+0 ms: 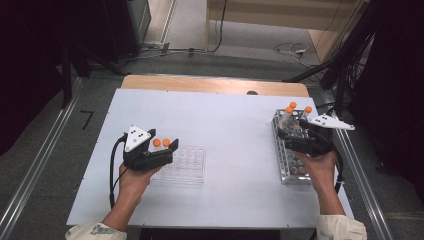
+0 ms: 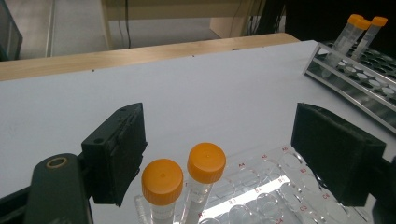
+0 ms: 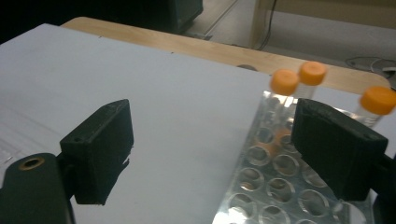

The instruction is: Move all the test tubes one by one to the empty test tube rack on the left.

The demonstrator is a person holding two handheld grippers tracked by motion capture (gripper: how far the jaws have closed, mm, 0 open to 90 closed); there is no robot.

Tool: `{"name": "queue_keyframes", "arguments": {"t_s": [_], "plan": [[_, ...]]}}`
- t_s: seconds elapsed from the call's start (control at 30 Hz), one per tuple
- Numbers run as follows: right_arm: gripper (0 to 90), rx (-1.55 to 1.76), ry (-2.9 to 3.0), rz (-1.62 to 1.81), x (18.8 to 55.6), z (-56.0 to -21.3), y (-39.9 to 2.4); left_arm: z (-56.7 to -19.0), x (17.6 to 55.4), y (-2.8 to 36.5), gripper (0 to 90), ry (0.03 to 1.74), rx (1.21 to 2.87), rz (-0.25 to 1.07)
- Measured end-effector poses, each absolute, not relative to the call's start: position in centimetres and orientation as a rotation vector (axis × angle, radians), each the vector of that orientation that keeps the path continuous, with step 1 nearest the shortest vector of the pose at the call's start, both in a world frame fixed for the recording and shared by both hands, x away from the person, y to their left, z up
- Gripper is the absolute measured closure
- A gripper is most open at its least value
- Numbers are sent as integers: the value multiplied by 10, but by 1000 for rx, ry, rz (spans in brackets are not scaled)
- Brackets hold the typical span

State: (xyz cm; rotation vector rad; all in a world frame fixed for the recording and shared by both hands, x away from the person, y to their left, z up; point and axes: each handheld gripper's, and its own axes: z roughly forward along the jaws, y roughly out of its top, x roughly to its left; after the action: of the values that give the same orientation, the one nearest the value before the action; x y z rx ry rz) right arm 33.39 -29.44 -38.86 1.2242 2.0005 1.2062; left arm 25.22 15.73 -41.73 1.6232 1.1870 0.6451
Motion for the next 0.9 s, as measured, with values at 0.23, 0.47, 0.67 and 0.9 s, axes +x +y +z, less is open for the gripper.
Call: {"name": "queue_keyframes", "arguments": {"t_s": [0.23,0.47,0.67,0.9], "plan": [[125,1237,1926,1200,341,-384,-321,-417,252,158,194,1194,1613,631],[127,1283,1911,1164,359,-389,-342,-417,252,157,195,1191,1615,630],[149,1324,1899,1108,376,-402,-354,-417,252,157,197,1197,1618,628],[200,1327,1881,1150,393,-415,-364,-417,252,156,200,1197,1623,632]]}}
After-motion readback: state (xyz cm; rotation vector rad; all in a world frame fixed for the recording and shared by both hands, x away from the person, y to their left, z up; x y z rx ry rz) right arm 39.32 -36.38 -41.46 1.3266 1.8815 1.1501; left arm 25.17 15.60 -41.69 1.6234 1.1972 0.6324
